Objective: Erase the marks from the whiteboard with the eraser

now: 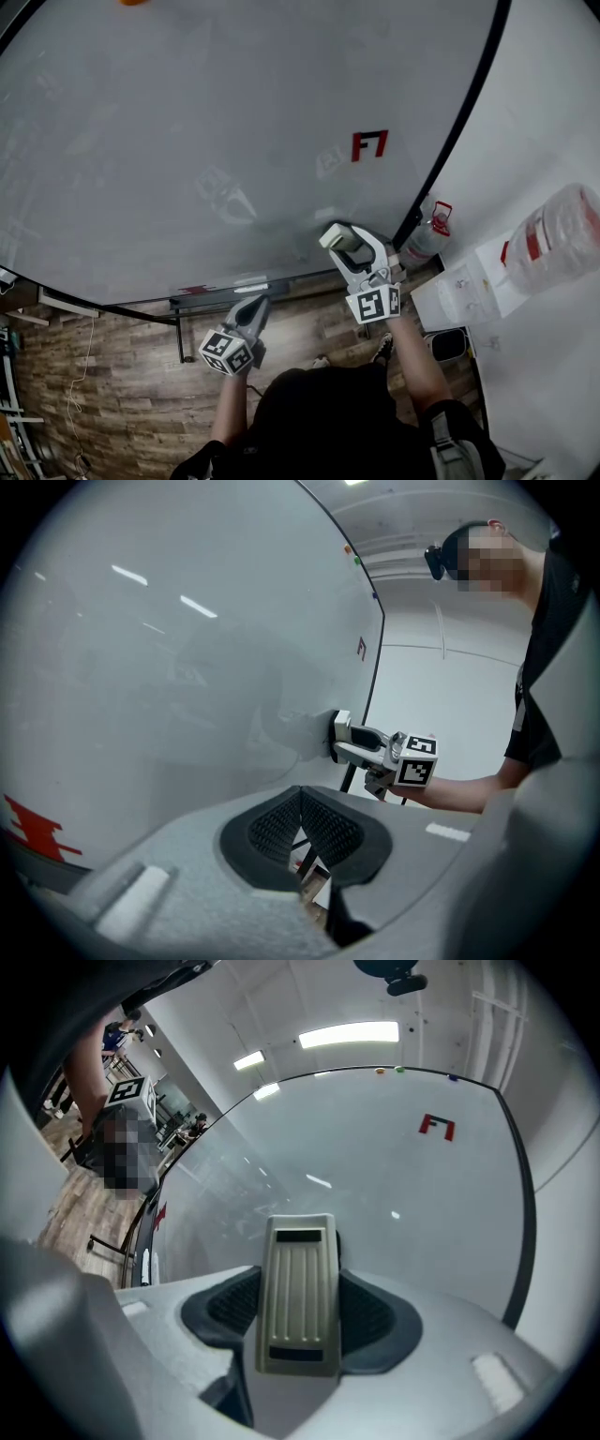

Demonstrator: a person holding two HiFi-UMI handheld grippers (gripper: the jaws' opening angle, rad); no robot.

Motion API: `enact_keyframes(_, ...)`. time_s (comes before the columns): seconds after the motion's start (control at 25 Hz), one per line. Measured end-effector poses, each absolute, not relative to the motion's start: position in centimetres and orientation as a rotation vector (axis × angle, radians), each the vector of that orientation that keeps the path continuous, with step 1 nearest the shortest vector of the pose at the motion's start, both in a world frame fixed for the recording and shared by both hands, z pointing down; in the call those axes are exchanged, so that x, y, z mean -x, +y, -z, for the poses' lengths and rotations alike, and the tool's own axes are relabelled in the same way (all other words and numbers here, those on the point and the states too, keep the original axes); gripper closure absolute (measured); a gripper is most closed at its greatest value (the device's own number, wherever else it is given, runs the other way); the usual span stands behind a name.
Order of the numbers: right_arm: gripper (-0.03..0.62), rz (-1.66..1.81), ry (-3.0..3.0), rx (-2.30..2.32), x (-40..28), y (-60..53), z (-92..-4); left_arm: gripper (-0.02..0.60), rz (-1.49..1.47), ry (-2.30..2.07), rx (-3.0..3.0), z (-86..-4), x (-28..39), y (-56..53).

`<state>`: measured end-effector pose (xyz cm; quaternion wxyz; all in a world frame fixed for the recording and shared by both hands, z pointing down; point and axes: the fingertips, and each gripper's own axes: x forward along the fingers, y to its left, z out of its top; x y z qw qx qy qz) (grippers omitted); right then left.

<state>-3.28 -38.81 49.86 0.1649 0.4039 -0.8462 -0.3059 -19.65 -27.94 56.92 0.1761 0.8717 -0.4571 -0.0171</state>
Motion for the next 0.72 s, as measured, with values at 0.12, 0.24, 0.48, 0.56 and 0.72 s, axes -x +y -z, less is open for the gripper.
enact_keyframes(0.12, 0.336, 0.871, -2.406, -1.101, 4.3, -38.5, -51.1, 0.571, 0.051, -1.291, -2.467, -57.0, 19.6, -27.9)
enact_keyframes(0.24, 0.336, 0.897, -2.373, -1.013, 5.7, -38.1, -53.1, 0.571, 0.054, -1.293, -2.461, -57.3, 19.7, -27.8)
enact_keyframes(0.48, 0.336, 0.921, -2.327, -0.89, 7.9, -37.4, -56.5, 0.571, 0.066, -1.306, -2.447, -57.4, 19.9, -27.5)
enact_keyframes(0.56, 0.337, 0.921, -2.324, -0.888, 8.0, -37.4, -56.6, 0.571, 0.067, -1.313, -2.441, -57.4, 20.1, -27.4)
enact_keyframes(0.72, 0.336, 0.931, -2.313, -0.884, 7.9, -37.4, -56.4, 0.571, 0.073, -1.321, -2.435, -57.4, 20.4, -27.3)
